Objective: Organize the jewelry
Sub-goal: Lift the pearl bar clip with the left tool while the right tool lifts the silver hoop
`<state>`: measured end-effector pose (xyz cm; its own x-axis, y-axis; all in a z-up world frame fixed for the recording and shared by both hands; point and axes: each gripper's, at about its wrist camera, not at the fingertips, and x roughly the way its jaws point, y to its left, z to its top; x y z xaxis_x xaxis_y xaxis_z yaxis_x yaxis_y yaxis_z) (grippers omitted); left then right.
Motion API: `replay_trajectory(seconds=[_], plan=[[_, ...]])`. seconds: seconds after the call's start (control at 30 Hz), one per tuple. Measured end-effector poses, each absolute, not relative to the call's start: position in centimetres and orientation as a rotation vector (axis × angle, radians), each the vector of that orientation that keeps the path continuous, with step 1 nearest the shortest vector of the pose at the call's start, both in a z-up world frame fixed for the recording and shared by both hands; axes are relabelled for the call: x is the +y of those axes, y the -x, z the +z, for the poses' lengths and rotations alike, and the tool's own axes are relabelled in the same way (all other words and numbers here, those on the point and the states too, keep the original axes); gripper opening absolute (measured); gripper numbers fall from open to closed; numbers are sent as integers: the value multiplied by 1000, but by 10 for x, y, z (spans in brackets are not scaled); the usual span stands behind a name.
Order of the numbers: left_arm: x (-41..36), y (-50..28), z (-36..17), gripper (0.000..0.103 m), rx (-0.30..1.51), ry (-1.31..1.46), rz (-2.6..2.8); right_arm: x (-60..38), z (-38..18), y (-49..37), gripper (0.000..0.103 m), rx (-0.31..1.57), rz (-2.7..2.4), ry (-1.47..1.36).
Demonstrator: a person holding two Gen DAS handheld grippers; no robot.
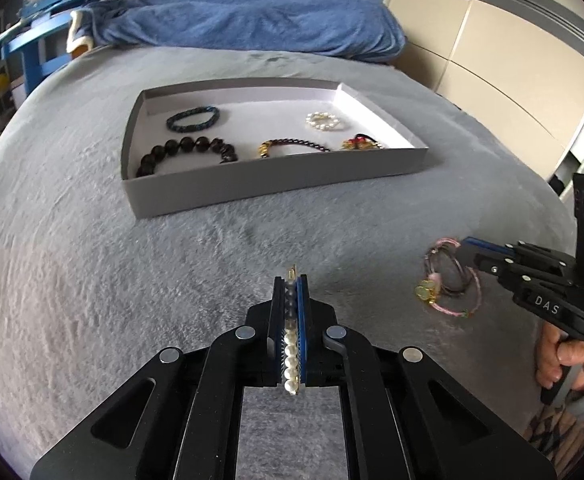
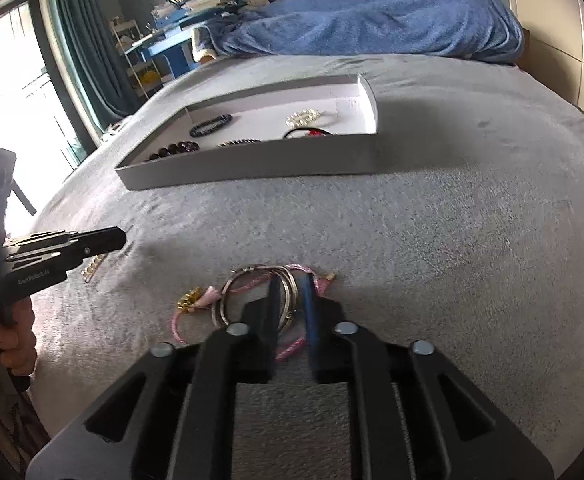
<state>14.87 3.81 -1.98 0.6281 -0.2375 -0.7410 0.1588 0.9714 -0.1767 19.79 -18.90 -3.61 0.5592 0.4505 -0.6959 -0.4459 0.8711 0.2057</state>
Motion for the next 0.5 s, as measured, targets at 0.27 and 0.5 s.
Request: replay_trajectory(seconds=[0.27,0.5], plan=[[43,-150,-35,6,919,125,-229,-180,-34,-192,49,808,558,27],[42,-152,-40,6,934,116,-227,-171,-43,-196,21,847,546,81]])
